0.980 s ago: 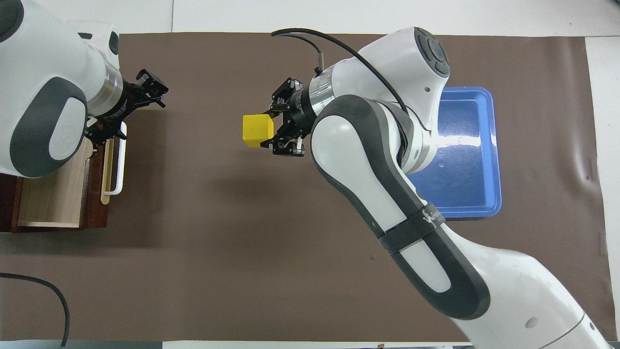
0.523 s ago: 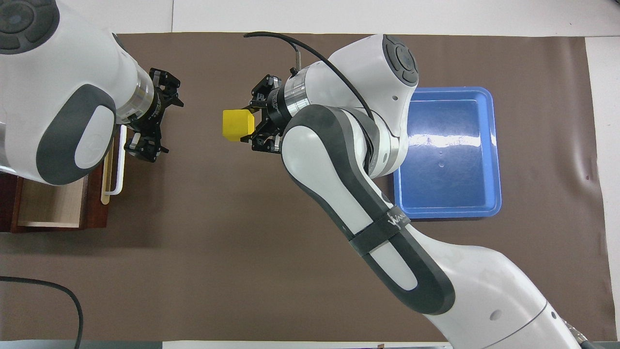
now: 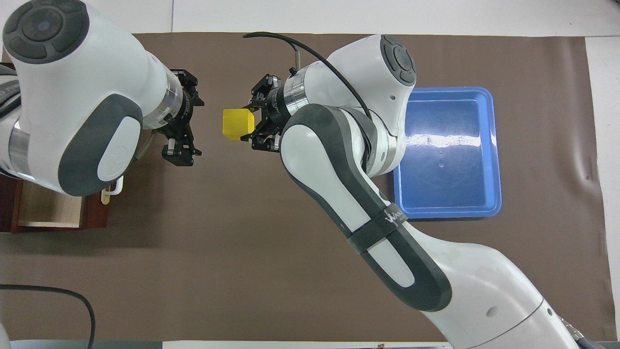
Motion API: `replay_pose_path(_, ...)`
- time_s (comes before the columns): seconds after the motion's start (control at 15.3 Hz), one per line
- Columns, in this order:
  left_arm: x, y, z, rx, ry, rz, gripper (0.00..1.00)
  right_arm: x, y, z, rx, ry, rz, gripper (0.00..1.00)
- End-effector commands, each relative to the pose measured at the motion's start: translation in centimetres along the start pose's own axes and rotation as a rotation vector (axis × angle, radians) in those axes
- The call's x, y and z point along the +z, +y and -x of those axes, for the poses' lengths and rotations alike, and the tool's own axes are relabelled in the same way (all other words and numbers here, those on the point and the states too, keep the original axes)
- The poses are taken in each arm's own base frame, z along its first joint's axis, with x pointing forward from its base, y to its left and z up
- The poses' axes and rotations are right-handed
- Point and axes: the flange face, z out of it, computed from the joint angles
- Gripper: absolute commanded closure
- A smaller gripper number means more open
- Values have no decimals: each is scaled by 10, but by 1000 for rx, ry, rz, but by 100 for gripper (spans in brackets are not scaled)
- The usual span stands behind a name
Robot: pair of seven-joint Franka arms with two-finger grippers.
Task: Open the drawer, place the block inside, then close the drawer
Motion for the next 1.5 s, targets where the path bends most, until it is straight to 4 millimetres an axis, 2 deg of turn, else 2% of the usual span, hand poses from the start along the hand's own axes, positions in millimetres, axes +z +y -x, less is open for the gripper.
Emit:
replay_pose_path(0.0,3,6,12,-39,-21,15,0,-4,-10,-3,-22,-44,-24,100)
replay_pose_path(0.13,10,11,16,-113,-22,29,0,1,-7,0,-38,-59,-17,100)
replay_pose_path(0.39,33,10,32,-114,19,19,0,-1,-7,0,-36,-64,-16,100)
replay_pose_path(0.92,33,6,52,-82,11,45,0,0,-6,3,-28,-78,-13,100)
replay_pose_path(0.98,33,6,52,-82,9,45,14,0,-6,3,-27,-79,-13,100)
replay_pose_path(1.05,33,7,51,-84,8,45,36,0,-6,3,-28,-78,-13,100)
replay_pose_path(1.18,33,6,52,-83,11,39,87,-1,-6,4,-27,-80,-15,100)
replay_pose_path(1.24,33,6,50,-85,13,35,100,-1,-6,4,-25,-80,-15,100)
replay_pose_path(1.44,37,8,48,-81,34,30,100,-1,-6,4,-22,-80,-15,100)
